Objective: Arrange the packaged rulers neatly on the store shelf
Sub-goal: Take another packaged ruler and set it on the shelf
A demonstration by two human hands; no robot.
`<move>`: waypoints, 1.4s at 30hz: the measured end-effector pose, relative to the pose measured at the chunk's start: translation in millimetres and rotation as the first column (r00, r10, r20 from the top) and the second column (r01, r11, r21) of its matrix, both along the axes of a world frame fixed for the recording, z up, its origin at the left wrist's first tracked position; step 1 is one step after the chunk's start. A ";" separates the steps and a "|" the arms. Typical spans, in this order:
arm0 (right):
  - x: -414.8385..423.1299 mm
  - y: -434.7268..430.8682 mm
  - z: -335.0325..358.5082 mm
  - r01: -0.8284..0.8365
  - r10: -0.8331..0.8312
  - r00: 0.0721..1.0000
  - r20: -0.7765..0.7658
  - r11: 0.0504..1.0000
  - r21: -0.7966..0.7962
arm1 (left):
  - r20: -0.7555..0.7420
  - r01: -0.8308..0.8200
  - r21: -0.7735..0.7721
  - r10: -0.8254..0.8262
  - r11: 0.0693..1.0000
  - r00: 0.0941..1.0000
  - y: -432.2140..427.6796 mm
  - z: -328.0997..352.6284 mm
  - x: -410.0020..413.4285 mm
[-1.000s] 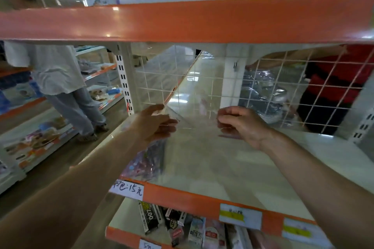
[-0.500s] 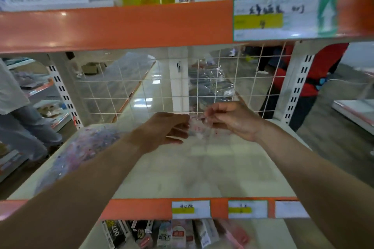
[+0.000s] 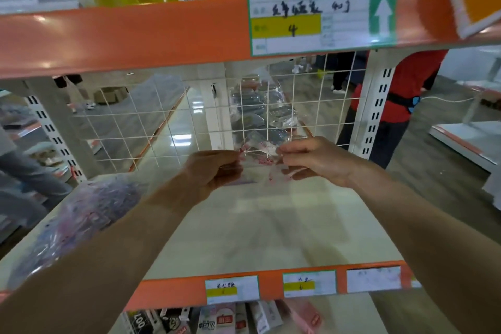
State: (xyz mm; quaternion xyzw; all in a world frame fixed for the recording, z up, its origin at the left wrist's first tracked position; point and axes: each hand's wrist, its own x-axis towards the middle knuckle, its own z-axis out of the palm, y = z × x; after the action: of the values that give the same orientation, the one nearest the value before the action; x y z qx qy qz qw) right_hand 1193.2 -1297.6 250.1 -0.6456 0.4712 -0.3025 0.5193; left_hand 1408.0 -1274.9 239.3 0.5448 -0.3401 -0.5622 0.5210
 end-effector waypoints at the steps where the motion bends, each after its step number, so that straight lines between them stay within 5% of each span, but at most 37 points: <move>1: 0.6 -2.5 -1.3 0.007 -0.012 0.998 -0.061 0.997 -0.072 | 0.000 -0.012 0.000 0.012 1.000 1.000 -2.0 -0.8 -1.9; 7: 9.4 -14.5 -9.3 -0.095 -0.193 0.845 -0.500 0.865 -0.493 | -0.009 -0.053 0.028 0.053 0.998 0.999 -12.1 -3.3 -10.8; 15: 12.8 -31.7 -13.7 -0.271 -0.323 0.677 -0.661 0.726 -0.632 | 0.068 -0.064 0.060 0.060 0.996 0.996 -24.4 -3.4 -17.8; 20: 6.8 -49.5 -16.9 -0.313 -0.299 0.647 -0.702 0.735 -0.602 | 0.334 0.009 -0.023 0.000 1.000 0.943 -35.6 0.4 -27.3; 22: 3.8 -55.7 -16.5 -0.316 -0.297 0.640 -0.709 0.739 -0.595 | 0.521 0.031 -0.066 0.008 0.997 0.854 -42.1 0.7 -29.3; 26: -5.6 -69.6 -20.9 -0.318 -0.267 0.593 -0.760 0.789 -0.525 | 0.891 0.208 -0.136 0.027 0.969 0.453 -51.8 -2.7 -32.1; 29: -13.6 -76.6 -29.8 -0.334 -0.212 0.551 -0.807 0.830 -0.446 | 0.983 0.289 -0.122 0.075 0.950 0.169 -58.2 -11.7 -31.8; 32: -17.3 -82.9 -39.2 -0.321 -0.152 0.512 -0.845 0.879 -0.352 | 0.995 0.350 -0.091 0.101 0.932 -0.010 -58.1 -17.2 -31.7; 35: -14.3 -89.5 -47.6 -0.335 -0.079 0.467 -0.881 0.906 -0.259 | 0.987 0.388 -0.035 0.092 0.921 -0.129 -55.4 -20.2 -32.3; 42: 0.6 -95.8 -56.6 -0.363 0.000 0.414 -0.910 0.917 -0.164 | 0.976 0.426 0.021 0.074 0.905 -0.207 -48.5 -21.6 -34.9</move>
State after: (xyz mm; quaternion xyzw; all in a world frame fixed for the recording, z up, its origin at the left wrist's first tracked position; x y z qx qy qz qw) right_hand 1193.8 -1393.4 193.5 -0.8325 0.5403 0.0699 0.1007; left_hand 1373.1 -1323.3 217.7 0.6259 -0.7752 0.0544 0.0651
